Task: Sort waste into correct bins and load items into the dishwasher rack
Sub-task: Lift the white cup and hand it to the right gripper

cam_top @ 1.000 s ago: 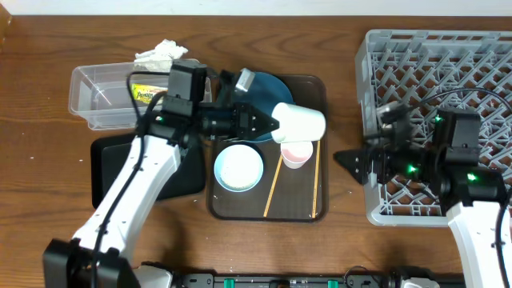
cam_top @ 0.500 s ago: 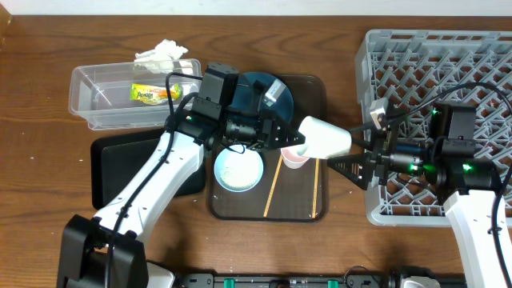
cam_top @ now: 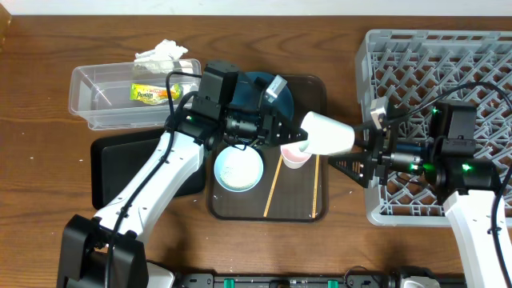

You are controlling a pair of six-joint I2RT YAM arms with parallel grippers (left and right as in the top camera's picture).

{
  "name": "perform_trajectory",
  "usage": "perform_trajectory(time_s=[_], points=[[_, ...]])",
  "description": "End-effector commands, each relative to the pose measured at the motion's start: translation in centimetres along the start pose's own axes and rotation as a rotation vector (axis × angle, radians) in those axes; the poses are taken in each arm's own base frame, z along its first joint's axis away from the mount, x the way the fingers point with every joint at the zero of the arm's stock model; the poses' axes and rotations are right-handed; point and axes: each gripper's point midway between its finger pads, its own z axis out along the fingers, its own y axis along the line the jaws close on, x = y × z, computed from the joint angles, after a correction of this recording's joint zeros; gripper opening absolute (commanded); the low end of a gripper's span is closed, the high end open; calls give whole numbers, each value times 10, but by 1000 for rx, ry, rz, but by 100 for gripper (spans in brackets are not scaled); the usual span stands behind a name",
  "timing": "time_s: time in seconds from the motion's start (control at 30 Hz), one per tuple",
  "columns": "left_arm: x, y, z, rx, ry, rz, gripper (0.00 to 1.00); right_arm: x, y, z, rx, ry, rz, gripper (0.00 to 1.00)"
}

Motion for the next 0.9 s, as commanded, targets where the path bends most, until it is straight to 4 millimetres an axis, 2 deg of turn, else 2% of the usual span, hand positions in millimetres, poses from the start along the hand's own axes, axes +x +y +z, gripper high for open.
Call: perform_trajectory(time_s=[0.0, 0.1, 0.2, 0.47, 0.73, 0.77, 0.83, 0.87], points=[[6, -6, 3, 33, 34, -47, 6, -6, 14, 5, -61, -5, -75, 78], [7, -6, 3, 35, 38, -51, 6, -8, 15, 6, -64, -8, -94, 78], [7, -6, 3, 35, 38, -52, 6, -11, 14, 6, -62, -16, -119, 84], [7, -6, 3, 35, 38, -52, 6, -19, 12, 6, -56, -35, -174, 80], [6, -6, 3, 31, 34, -50, 6, -18, 12, 6, -55, -34, -160, 58], [5, -5, 3, 25, 28, -40, 8, -18, 12, 6, -54, -32, -158, 57], [2, -1, 3, 3, 8, 21, 21, -17, 6, 6, -18, -22, -118, 47], [-1, 5, 3, -24, -9, 62, 23, -15, -1, 6, 19, -12, -75, 45]])
